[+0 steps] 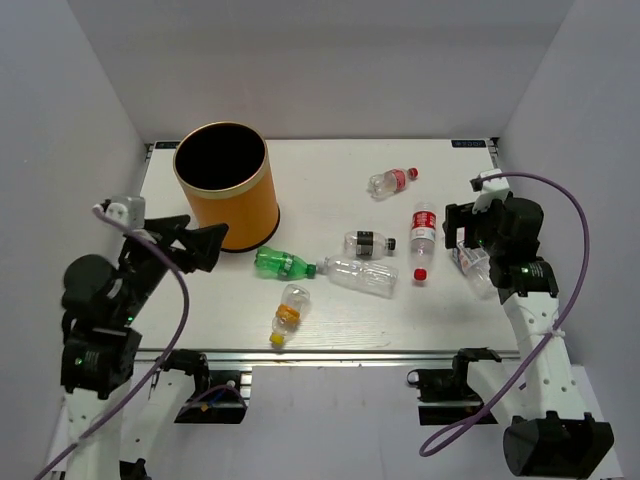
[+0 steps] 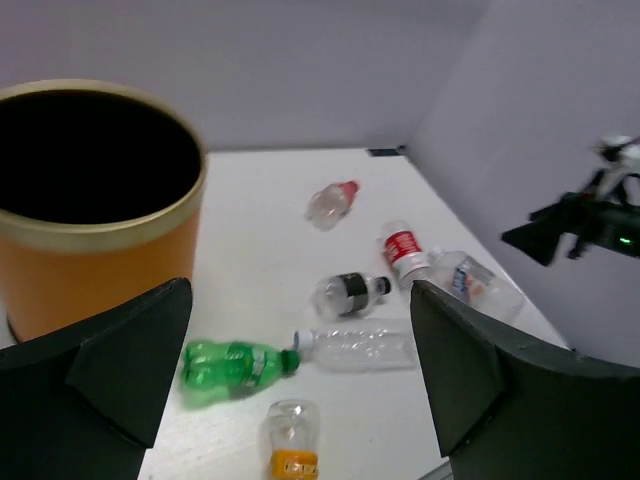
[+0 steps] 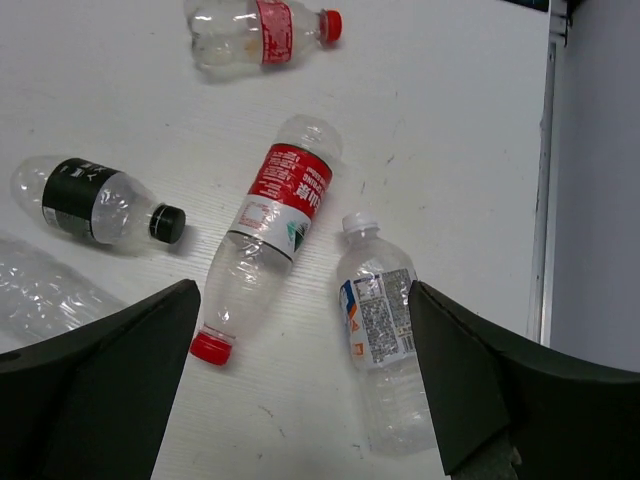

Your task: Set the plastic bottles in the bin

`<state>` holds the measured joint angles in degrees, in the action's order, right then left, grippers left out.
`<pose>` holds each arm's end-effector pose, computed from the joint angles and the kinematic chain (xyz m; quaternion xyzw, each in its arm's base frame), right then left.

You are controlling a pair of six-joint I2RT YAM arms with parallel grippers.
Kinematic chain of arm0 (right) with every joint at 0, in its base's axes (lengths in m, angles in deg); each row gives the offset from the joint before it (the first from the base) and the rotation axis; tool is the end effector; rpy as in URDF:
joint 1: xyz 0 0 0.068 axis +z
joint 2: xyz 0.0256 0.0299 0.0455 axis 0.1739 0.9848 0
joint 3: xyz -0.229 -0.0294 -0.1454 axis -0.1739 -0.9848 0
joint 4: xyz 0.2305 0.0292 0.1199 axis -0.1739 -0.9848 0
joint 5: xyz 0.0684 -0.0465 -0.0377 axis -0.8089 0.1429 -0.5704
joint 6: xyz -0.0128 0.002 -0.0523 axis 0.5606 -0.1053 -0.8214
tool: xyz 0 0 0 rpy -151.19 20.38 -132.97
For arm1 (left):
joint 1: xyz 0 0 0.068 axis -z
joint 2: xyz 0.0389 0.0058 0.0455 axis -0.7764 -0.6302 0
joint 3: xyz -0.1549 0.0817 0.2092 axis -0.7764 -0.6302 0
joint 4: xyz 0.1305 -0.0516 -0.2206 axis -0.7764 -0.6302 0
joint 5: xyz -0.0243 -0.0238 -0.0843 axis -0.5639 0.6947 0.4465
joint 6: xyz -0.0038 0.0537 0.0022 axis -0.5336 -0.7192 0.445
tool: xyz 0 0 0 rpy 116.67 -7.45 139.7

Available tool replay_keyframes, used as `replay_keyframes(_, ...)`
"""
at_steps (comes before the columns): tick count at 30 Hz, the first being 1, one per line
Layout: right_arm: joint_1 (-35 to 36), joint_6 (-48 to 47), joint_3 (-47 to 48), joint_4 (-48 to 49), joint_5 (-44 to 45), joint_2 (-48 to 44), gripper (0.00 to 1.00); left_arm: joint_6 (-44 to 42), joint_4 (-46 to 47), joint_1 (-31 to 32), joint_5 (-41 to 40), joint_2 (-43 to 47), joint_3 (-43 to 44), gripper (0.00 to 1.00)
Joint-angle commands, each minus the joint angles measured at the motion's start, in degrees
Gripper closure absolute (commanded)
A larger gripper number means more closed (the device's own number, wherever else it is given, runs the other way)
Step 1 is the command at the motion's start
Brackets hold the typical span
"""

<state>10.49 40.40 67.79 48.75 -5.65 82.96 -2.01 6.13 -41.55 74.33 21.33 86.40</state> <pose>0.1959 0.0049 0.3317 -0.1118 0.8192 -0.0157 0.5623 0.0728 -0.0208 0.4285 0.0210 0.7225 -0.2576 0.6412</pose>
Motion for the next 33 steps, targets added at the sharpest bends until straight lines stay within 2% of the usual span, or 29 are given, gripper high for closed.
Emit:
replay_keyframes(1,-1.87,-5.9,1.46,-6.13,-6.99,-0.58,0.1,-4.72,-4.63,-0.07,11.15,-4.7,3.37,0.0)
replay_keyframes(2,-1.96,-6.98,1.37,-6.58,-7.7,-0.84,0.1,-5.24,-5.68,-0.07,12.73,-5.31,4.17,0.02)
replay_keyframes(4,-2.4,-9.27,0.59,-7.29,-10.34,-1.11,0.1,-5.25,-5.69,-0.07,15.19,-6.11,4.7,0.12)
replay_keyframes(5,-2.4,-9.45,0.67,-7.37,-9.65,-0.76,0.1,-5.25,-5.69,-0.07,15.2,-6.11,4.09,0.17)
replay_keyframes(6,-2.58,-9.45,0.49,-7.46,-9.64,-0.59,0.1,-5.25,-6.3,-0.07,15.9,-6.72,2.87,0.28)
replay_keyframes(8,-2.84,-10.76,-0.13,-7.63,-6.92,-0.15,0.1,-5.25,-6.31,-0.07,17.92,-7.42,-0.46,0.36)
replay_keyframes(9,-2.84,-11.03,-0.56,-7.64,-6.13,0.03,0.1,-5.25,-6.31,-0.07,18.62,-7.43,-1.88,0.53)
replay_keyframes(11,-2.84,-13.93,-0.39,-9.73,-5.94,1.25,0.1,-5.25,-6.31,-0.07,20.04,-9.44,-5.73,0.72)
replay_keyframes(12,-2.93,-13.41,-0.65,-10.01,-5.43,1.35,0.13,-5.25,-7.27,-0.07,20.91,-10.23,-6.8,0.8)
replay_keyframes(13,-2.84,-13.32,-0.91,-10.45,-5.6,1.35,0.38,-5.86,-8.14,-0.07,20.92,-11.2,-7.6,0.84)
replay_keyframes(14,-2.84,-12.1,-1.61,-10.71,-5.77,1.44,0.99,-6.56,-8.94,0.8,19.87,-13.03,-8.74,0.84)
replay_keyframes(15,-2.93,-11.39,-2.58,-10.97,-5.51,1.18,1.0,-7.35,-10.08,0.81,19.34,-14.01,-8.75,0.84)
replay_keyframes(16,-2.93,-10.78,-3.02,-11.06,-5.95,0.65,1.0,-7.36,-10.09,1.42,18.38,-14.8,-9.7,0.84)
replay_keyframes(17,-2.93,-10.95,-3.46,-11.67,-7.69,0.56,1.0,-7.36,-10.09,2.47,18.37,-15.68,-10.93,0.8)
replay_keyframes(19,-3.02,-11.91,-5.13,-12.64,-9.81,0.38,0.52,-7.36,-12.63,3.43,16.62,-21.03,-12.43,0.65)
replay_keyframes(21,-3.02,-12.61,-5.66,-13.26,-11.75,0.82,0.31,-5.87,-13.69,4.75,14.07,-25.25,-13.75,0.53)
replay_keyframes(25,-2.84,-11.3,-4.87,-13.96,-11.66,2.4,0.28,-0.24,-10.89,8.18,10.64,-27.29,-15.78,0.33)
replay_keyframes(27,-2.84,-11.3,-4.78,-14.23,-12.89,3.11,0.21,-0.24,-10.36,10.81,10.11,-27.29,-16.47,0.3)
replay_keyframes(29,-2.84,-11.13,-5.13,-14.14,-13.51,3.64,0.2,-0.24,-8.69,13.01,9.4,-29.12,-18.41,0.27)
replay_keyframes(31,-2.84,-10.77,-5.22,-13.88,-14.21,4.33,0.12,0.81,-6.84,17.14,7.48,-33.25,-19.11,0.26)
replay_keyframes(33,-2.93,-10.6,-4.79,-13.88,-14.3,5.04,0.12,1.77,-4.03,20.04,4.94,-36.15,-18.25,0.22)
